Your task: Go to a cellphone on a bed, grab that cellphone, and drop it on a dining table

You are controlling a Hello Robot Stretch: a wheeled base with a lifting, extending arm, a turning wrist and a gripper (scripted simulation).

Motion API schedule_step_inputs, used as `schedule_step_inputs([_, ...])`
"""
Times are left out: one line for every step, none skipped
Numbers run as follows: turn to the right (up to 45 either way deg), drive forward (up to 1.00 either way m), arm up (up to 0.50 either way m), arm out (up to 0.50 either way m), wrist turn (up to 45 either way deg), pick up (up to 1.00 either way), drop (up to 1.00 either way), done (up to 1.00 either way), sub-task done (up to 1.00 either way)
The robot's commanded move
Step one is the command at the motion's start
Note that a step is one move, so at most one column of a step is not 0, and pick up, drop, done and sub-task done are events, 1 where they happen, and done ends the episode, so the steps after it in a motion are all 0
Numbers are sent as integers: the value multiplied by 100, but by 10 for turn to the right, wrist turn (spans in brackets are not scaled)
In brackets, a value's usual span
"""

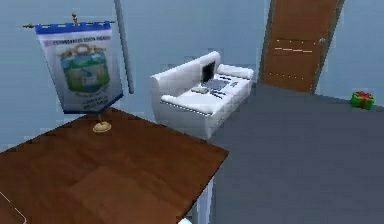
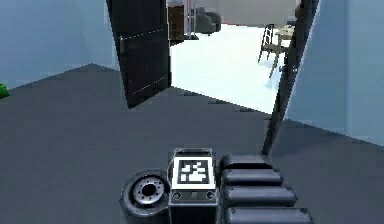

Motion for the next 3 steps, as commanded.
schedule_step_inputs([0,10,0,0,0,0,0,0,0])
schedule_step_inputs([-450,0,0,0,0,0,0,0,0])
schedule_step_inputs([-450,0,0,0,0,0,0,0,0])
